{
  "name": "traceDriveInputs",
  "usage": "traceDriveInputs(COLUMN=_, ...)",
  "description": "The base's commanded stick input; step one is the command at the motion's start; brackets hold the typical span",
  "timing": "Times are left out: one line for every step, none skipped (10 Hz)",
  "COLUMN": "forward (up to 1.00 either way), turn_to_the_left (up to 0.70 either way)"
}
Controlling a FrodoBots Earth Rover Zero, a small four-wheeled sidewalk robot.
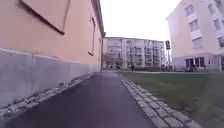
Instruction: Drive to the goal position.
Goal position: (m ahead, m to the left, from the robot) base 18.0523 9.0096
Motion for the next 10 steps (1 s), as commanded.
traceDriveInputs(forward=0.85, turn_to_the_left=0.00)
traceDriveInputs(forward=0.85, turn_to_the_left=0.00)
traceDriveInputs(forward=0.85, turn_to_the_left=0.00)
traceDriveInputs(forward=0.85, turn_to_the_left=0.00)
traceDriveInputs(forward=0.85, turn_to_the_left=0.00)
traceDriveInputs(forward=0.85, turn_to_the_left=0.00)
traceDriveInputs(forward=0.85, turn_to_the_left=0.00)
traceDriveInputs(forward=0.85, turn_to_the_left=0.00)
traceDriveInputs(forward=0.85, turn_to_the_left=0.00)
traceDriveInputs(forward=0.85, turn_to_the_left=0.00)
